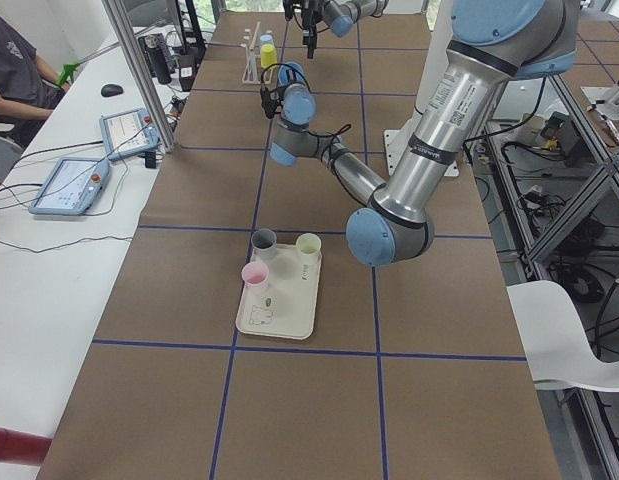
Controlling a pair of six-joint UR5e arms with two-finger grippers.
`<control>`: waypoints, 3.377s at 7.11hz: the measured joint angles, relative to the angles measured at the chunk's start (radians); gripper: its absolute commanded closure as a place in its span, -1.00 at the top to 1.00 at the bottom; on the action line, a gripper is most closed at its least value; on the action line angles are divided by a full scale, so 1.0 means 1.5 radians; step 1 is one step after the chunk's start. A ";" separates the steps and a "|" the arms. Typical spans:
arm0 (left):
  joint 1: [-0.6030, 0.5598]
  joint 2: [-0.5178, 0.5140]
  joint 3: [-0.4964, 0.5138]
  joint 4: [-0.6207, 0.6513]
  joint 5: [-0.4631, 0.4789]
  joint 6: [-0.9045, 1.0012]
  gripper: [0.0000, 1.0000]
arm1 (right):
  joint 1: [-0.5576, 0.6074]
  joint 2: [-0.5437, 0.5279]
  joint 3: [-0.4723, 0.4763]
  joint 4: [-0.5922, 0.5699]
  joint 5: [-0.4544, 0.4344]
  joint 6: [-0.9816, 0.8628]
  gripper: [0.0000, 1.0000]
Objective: Transfer IKEA cup to right arm and place on rack
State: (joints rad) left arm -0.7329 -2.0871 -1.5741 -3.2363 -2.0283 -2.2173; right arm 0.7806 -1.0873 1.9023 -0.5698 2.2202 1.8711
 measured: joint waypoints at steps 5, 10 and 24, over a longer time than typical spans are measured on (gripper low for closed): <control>0.072 -0.008 0.060 -0.234 0.152 -0.125 -1.00 | -0.056 0.027 -0.076 0.245 -0.166 0.144 0.95; 0.100 -0.027 0.059 -0.254 0.193 -0.131 -1.00 | -0.070 0.027 -0.089 0.304 -0.205 0.181 0.56; -0.163 0.042 0.090 -0.048 -0.082 0.048 1.00 | 0.129 -0.179 -0.111 0.273 -0.098 -0.121 -0.34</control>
State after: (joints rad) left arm -0.9773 -2.0237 -1.4398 -3.3079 -2.1510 -2.1448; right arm 0.9741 -1.3552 1.7353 -0.1602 2.0727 1.6895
